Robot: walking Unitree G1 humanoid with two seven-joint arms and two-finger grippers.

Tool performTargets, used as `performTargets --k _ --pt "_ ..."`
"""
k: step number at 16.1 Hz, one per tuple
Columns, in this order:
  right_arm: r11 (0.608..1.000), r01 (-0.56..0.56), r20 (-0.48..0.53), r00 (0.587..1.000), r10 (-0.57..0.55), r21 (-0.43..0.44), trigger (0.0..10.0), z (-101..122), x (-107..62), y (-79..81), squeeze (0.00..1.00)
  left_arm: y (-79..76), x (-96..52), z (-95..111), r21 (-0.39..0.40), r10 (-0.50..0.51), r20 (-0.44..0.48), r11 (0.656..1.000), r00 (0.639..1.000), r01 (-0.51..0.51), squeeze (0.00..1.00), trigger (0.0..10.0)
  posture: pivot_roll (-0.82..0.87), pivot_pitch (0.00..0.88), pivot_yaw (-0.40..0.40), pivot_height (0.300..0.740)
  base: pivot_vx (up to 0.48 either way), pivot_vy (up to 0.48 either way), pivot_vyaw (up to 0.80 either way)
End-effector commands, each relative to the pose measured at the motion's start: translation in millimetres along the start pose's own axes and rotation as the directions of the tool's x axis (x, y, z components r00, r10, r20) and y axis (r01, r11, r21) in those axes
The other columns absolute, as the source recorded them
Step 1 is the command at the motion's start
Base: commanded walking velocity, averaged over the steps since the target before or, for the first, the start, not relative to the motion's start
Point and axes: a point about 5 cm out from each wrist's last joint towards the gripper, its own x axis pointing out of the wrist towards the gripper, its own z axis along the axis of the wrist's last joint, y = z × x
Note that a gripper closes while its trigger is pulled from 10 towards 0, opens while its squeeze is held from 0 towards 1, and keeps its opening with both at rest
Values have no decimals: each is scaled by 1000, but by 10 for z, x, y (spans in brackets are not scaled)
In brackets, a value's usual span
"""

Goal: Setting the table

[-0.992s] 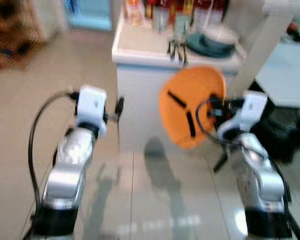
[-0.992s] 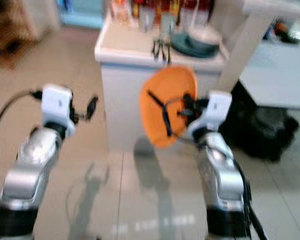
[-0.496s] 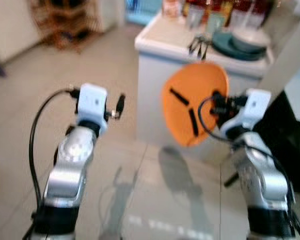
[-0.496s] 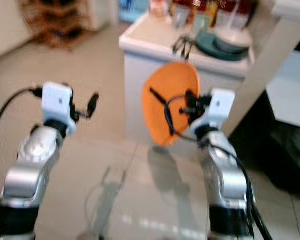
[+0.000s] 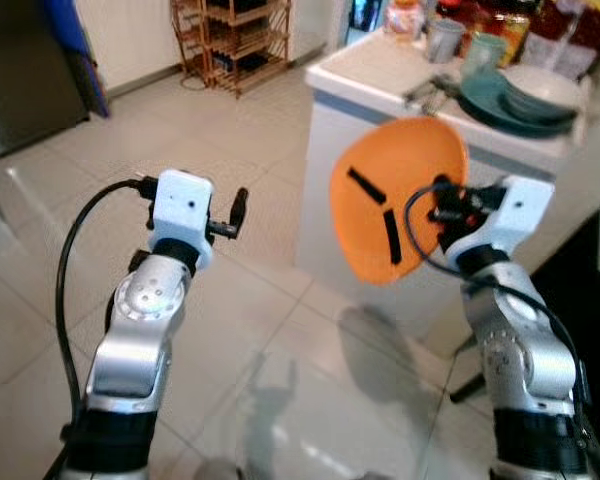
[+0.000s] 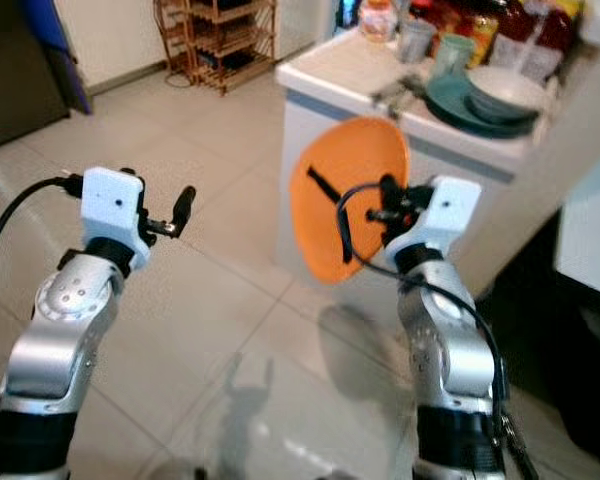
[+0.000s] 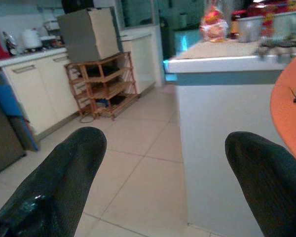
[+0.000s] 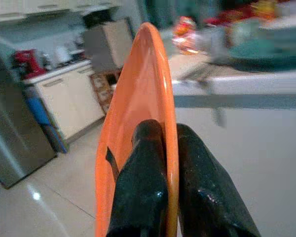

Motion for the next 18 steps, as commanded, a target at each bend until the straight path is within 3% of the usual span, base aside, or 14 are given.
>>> performTargets --k 1,5,11,18 --pt "998 36 34 999 -37 43 10000 92 -4 -89 0 -63 18 23 3 -27 10 1000 1000 27 0 10000 60 15 -71 740 0 -480 0" --pt "980 68 43 996 -77 187 10000 119 25 -116 0 -79 12 9 -1 -32 10 999 999 32 0 10000 57 1 -73 740 0 -480 0" --pt "990 79 102 991 -91 118 10000 247 59 -183 0 -89 -1 -2 -3 -32 11 999 999 32 0 10000 54 0 -77 740 0 -480 0" --pt "984 90 91 990 -104 153 10000 251 60 -216 0 -106 12 3 -5 -38 15 999 999 38 0 10000 49 0 -73 740 0 -480 0"
